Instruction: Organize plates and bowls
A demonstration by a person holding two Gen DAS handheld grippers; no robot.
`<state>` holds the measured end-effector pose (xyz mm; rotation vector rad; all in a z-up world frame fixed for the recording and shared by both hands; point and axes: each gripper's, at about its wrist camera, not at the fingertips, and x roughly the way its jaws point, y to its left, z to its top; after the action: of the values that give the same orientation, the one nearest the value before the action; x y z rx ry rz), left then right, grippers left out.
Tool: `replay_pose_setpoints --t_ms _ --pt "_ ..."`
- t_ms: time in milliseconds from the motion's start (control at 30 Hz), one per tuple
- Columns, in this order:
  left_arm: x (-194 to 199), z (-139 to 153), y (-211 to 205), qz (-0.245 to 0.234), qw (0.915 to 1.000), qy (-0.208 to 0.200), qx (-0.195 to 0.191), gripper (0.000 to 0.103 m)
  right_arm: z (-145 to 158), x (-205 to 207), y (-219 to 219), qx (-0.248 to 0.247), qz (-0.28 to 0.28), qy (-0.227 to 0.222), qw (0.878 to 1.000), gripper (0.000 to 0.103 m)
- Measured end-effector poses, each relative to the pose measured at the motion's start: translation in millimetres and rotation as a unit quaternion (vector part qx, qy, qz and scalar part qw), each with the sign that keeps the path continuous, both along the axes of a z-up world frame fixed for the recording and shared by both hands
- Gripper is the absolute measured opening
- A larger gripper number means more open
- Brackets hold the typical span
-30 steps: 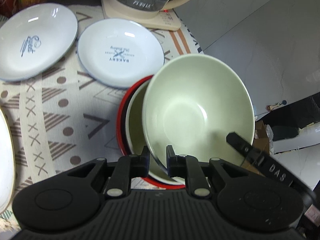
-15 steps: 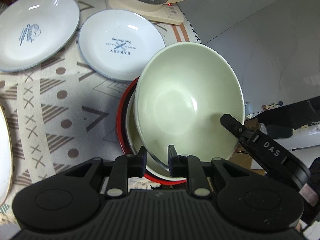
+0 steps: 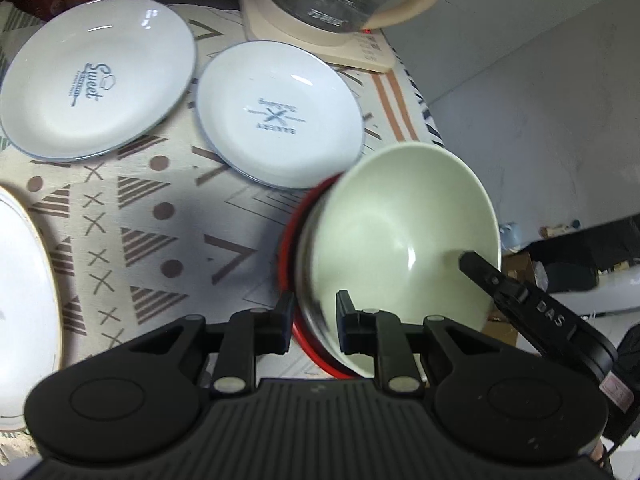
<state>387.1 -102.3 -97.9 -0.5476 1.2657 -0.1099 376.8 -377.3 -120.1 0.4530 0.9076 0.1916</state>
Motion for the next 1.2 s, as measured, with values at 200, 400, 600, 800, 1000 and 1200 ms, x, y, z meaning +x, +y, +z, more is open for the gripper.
replay_pose_setpoints --t_ms 200,400,600,800,1000,1200 --pt "7.5 -6.4 5.1 0.009 0.9999 0.007 0.004 0.019 -4.6 3.0 3.7 -0.024 0.010 0.009 1.000 0.008" --pt "13.4 -11.3 5.5 0.018 0.9997 0.013 0.009 0.019 -2.2 4.1 7.0 -0.055 0.033 0.007 0.998 0.009" --pt "21.6 -12.1 6.8 0.023 0.9996 0.010 0.016 0.019 -0.8 6.9 5.1 -0.061 0.053 0.008 0.997 0.010" --pt "29.4 -13.7 3.8 0.032 0.9992 0.011 0.024 0.019 10.1 12.8 6.3 -0.074 0.080 -0.022 0.994 0.010" --pt "36.1 -13.1 1.2 0.041 0.9987 0.013 0.028 0.019 4.7 22.4 6.4 -0.081 0.107 -0.034 0.990 0.009" --pt "37.5 -13.1 -1.1 0.051 0.9980 0.015 0.033 0.020 -4.0 29.7 6.9 -0.080 0.121 -0.020 0.989 0.008"
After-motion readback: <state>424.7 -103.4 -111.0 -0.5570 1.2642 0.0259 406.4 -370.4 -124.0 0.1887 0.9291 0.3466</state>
